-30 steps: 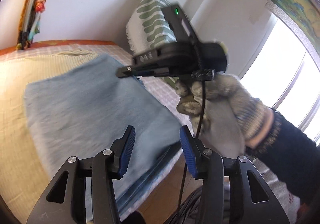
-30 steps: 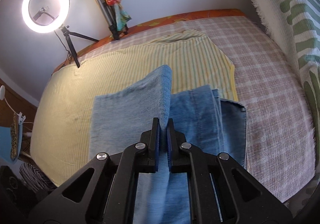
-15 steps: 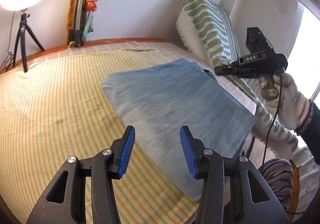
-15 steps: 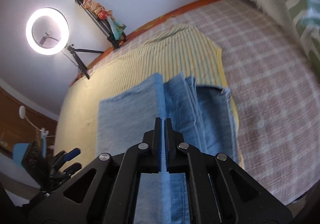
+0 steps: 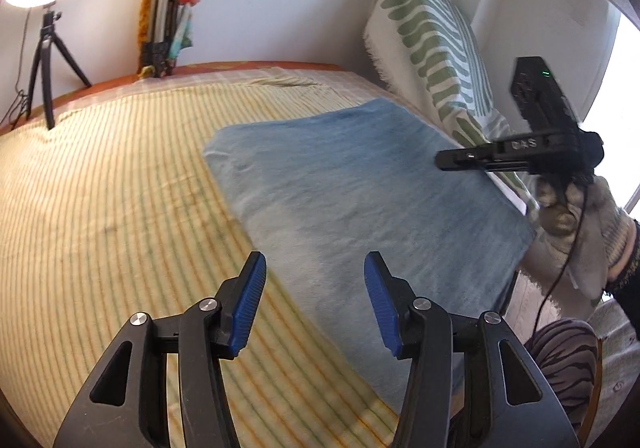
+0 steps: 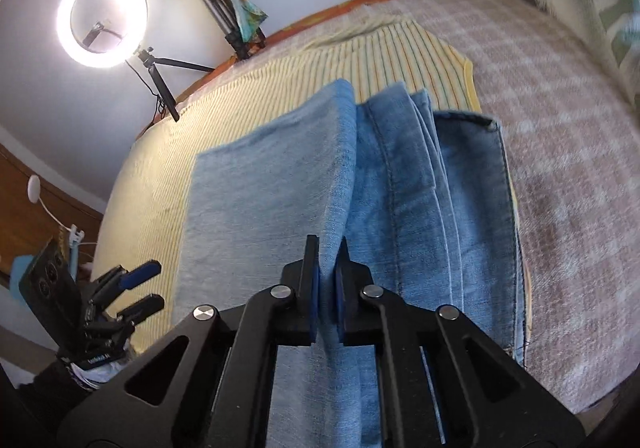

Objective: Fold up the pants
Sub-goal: 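Lay the held jeans edge onto the stack and open the right gripper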

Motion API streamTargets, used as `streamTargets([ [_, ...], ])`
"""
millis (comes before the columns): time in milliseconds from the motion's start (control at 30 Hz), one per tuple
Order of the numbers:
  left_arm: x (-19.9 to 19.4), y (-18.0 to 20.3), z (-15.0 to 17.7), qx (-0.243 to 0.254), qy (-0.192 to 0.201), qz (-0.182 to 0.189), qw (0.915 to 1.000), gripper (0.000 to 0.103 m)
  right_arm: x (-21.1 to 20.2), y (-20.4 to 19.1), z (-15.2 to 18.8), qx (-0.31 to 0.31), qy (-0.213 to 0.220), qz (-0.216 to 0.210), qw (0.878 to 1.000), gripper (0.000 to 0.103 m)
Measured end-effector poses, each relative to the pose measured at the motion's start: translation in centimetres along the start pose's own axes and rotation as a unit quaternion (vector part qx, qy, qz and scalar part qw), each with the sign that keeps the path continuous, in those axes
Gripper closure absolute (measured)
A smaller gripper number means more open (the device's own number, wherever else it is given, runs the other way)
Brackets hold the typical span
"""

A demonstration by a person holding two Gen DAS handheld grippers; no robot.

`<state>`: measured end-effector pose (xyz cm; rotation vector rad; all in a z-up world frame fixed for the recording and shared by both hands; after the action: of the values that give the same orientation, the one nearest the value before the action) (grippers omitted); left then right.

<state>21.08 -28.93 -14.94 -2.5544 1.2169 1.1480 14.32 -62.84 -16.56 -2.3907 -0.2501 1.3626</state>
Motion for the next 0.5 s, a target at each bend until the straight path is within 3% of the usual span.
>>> streamTargets([
  [167,-0.4,-1.2,-0.5,-0.01,0.006,-0.012,0.9999,0.053,-2.8,-0.9,-0.7,-0.025,0.03,0.027,0.999,0.099],
  [333,-0.6,-0.6,-1.2,-0.005,0.017,-0.012,0.9998,0.053,-5.4,2.2,-1.2,-0.008,0.046,0.063,0.997,0.099],
  [500,-0.3,1.0,-1.3,0.014,0.017,-0.004,0.9998,0.053,-3.9,5.3,-1.1,0.001,0.027,0.066,0.997,0.099],
])
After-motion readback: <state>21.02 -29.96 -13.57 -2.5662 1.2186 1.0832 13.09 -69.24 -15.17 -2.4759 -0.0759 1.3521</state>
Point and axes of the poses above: each gripper's, at about its wrist camera, not at the fingertips, and x roughly the way its jaws point, y to its right, z to its underside, the point moved 6 cm from there along x, roughly the way its jaws point, and after that the axes turned 1 degree about x, right-handed, at the moved point
